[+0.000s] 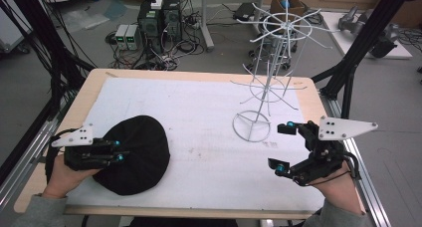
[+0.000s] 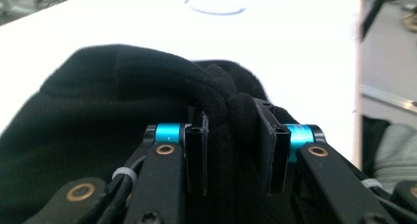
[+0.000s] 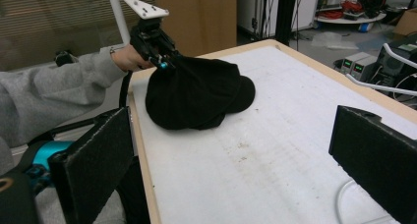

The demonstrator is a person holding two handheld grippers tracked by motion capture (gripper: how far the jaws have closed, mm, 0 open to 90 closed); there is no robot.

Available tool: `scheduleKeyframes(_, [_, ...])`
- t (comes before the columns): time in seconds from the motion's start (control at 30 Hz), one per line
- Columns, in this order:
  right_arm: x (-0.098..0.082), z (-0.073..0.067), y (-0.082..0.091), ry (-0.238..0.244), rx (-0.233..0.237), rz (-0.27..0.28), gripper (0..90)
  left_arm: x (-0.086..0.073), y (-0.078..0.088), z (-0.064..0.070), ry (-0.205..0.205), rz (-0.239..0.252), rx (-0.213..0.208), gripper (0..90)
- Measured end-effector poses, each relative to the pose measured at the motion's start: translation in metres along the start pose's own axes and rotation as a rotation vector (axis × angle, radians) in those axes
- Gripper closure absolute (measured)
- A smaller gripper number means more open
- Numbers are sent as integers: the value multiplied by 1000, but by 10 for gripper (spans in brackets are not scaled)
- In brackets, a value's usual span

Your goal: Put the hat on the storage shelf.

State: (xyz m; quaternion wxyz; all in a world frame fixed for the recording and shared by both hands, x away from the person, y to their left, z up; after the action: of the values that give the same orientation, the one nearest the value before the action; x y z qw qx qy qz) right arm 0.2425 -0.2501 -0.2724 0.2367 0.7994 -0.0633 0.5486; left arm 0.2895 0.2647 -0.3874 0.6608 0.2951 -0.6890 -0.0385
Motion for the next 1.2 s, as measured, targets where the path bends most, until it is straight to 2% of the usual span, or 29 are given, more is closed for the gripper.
scheduleKeyframes(0.4, [-2, 4, -2, -14, 0, -5, 23, 33, 11, 9, -23, 54, -102, 705])
scheduleKeyframes(0.47, [-2, 5, -3, -15, -2, -5, 23, 46, 14, 12, -45, 66, -127, 708])
scheduleKeyframes(0.5, [-2, 5, -3, -15, -2, -5, 23, 46, 14, 12, -45, 66, -127, 709])
scheduleKeyframes(0.67, [-2, 4, -3, -22, 1, -7, 23, 70, 21, 13, -79, 95, -167, 718])
scheduleKeyframes(0.87, [-1, 4, 0, -12, 0, 6, 23, 88, 29, 9, -99, 91, -162, 722])
scheduleKeyframes(0.93, [-2, 5, 1, -18, 0, 9, 23, 101, 35, 5, -113, 93, -145, 723])
scheduleKeyframes(0.97, [-2, 5, 1, -18, 0, 9, 23, 101, 35, 5, -113, 93, -145, 722])
scheduleKeyframes(1.07, [-2, 6, 2, -23, 1, 13, 23, 115, 41, 1, -124, 92, -107, 721])
scheduleKeyframes(1.2, [-3, 7, 3, -26, 4, 14, 23, 134, 48, -3, -141, 106, -97, 722])
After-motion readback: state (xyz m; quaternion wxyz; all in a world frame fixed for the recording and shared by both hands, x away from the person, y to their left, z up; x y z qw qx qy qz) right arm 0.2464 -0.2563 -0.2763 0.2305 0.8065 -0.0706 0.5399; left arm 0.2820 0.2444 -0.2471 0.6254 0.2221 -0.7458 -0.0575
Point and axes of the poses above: each handheld gripper's, and its own axes: y roughly backward along the jaws, x roughly out of its top, z roughly to its right, the point moved 3 cm from there along -y, roughly forward along the jaws, and after that the axes turned 12 degrees about -y, right-handed, at the moved point
